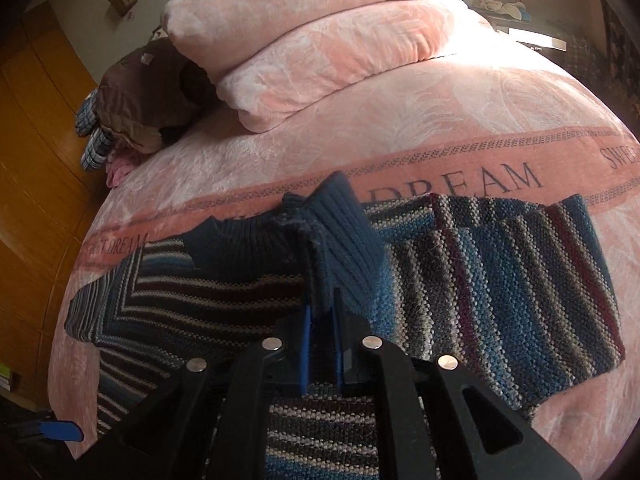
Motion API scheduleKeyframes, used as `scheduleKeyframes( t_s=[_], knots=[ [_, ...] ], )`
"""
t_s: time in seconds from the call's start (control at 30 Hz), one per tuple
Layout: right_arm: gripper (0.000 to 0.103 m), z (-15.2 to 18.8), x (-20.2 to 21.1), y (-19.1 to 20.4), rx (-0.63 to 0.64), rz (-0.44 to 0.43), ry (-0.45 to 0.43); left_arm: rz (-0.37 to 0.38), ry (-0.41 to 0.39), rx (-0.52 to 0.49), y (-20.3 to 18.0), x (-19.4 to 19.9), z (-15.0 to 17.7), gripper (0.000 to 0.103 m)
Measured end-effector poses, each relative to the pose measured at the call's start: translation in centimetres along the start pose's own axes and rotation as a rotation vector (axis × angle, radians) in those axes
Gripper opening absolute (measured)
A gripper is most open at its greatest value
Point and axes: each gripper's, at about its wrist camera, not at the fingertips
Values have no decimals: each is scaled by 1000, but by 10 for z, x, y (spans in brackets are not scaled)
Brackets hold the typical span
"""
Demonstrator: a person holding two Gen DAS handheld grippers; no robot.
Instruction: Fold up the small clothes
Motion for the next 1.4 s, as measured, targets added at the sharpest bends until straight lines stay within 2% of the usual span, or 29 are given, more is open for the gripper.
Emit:
scheduleKeyframes(
  t_s=[0.03,0.1,0.13,0.23,0.3,0.37,0.43,0.5,0.67,0.7,0.73,0.83,0.9,1.0,1.3,1.4],
  knots=[
    [10,6,-11,3,22,9,26,9,7,14,5,-11,-7,100],
    [26,20,-28,7,64,14,80,41,6,43,13,-30,-21,100],
    [30,25,-29,7,79,13,85,68,7,68,19,-40,-28,100],
    [32,39,-14,-3,84,-8,61,165,0,189,40,-72,-44,100],
    [33,51,12,-21,28,-57,33,216,-7,254,52,-96,-53,100],
    [34,70,36,-42,-39,-116,27,210,9,316,64,-123,-60,100],
    [36,95,54,-61,-85,-150,16,174,37,361,74,-148,-64,100],
    [36,120,65,-78,-119,-171,6,133,48,365,77,-164,-71,100],
    [38,161,64,-112,-233,-232,-16,104,40,401,75,-176,-85,98],
    [39,163,64,-112,-217,-231,-27,95,60,406,77,-179,-86,88],
    [40,162,64,-111,-205,-233,-29,75,96,407,82,-182,-90,56],
    [45,164,64,-113,-196,-256,-41,12,143,393,88,-182,-88,23],
    [45,167,63,-111,-182,-251,-52,-12,147,374,86,-176,-94,7],
    [48,171,63,-110,-174,-255,-56,-20,126,305,67,-161,-111,6],
    [48,172,61,-109,-166,-245,-60,29,39,55,-12,-91,-191,5],
    [48,172,61,-109,-162,-241,-60,31,9,-7,-26,-60,-203,5]
  ],
)
Point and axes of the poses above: each gripper's, at about its wrist camera, not at the fingertips, and x roughly against the way its jaws point, y to its left, z to its underside, and after that the axes turned 15 degrees about -x, right-handed
